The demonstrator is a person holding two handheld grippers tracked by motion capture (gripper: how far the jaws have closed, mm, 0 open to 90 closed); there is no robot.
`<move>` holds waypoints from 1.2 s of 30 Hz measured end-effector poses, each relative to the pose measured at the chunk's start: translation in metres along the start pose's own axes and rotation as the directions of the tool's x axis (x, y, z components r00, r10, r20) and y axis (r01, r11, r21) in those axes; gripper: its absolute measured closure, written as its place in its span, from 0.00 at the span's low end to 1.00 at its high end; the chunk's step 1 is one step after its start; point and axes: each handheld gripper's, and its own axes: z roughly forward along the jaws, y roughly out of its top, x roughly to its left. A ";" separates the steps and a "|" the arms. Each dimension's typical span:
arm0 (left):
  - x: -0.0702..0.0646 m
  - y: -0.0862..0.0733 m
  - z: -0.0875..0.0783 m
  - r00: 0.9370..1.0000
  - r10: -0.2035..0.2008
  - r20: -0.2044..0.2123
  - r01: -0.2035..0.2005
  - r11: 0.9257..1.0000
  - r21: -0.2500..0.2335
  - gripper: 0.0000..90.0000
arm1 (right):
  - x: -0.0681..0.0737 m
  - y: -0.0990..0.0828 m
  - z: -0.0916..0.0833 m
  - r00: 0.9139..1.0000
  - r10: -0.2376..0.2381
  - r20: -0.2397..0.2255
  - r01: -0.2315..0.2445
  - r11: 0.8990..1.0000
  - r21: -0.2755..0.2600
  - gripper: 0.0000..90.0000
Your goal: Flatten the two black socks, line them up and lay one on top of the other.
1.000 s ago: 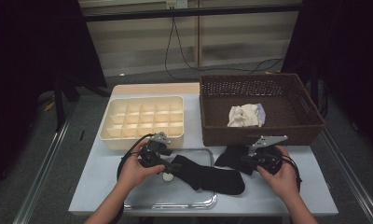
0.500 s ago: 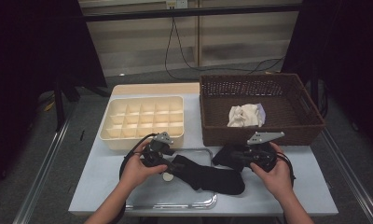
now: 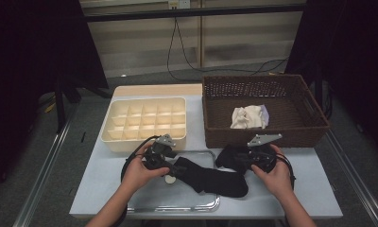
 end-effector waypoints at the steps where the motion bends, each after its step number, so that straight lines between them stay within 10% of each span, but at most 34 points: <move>1: 0.000 0.000 -0.001 1.000 -0.007 -0.002 0.007 1.000 -0.005 0.26 | 0.000 0.000 0.001 1.000 -0.005 0.005 0.005 1.000 -0.002 0.69; 6: 0.001 -0.003 -0.002 1.000 -0.013 -0.006 0.013 1.000 0.001 0.25 | -0.004 0.001 0.002 0.998 0.005 0.059 -0.005 1.000 0.000 0.37; 11: 0.001 -0.005 -0.004 1.000 -0.017 -0.012 0.017 1.000 -0.006 0.25 | -0.006 -0.002 0.015 0.996 -0.022 0.092 0.018 0.999 0.047 0.27; 21: 0.001 -0.007 -0.006 1.000 -0.015 -0.015 0.015 1.000 -0.008 0.25 | -0.001 -0.001 0.012 0.999 -0.024 0.037 0.023 0.999 0.029 0.82; 36: 0.002 -0.006 -0.006 1.000 -0.006 -0.010 0.006 1.000 -0.004 0.25 | 0.002 0.008 -0.018 0.998 0.048 -0.037 -0.050 0.997 -0.065 0.86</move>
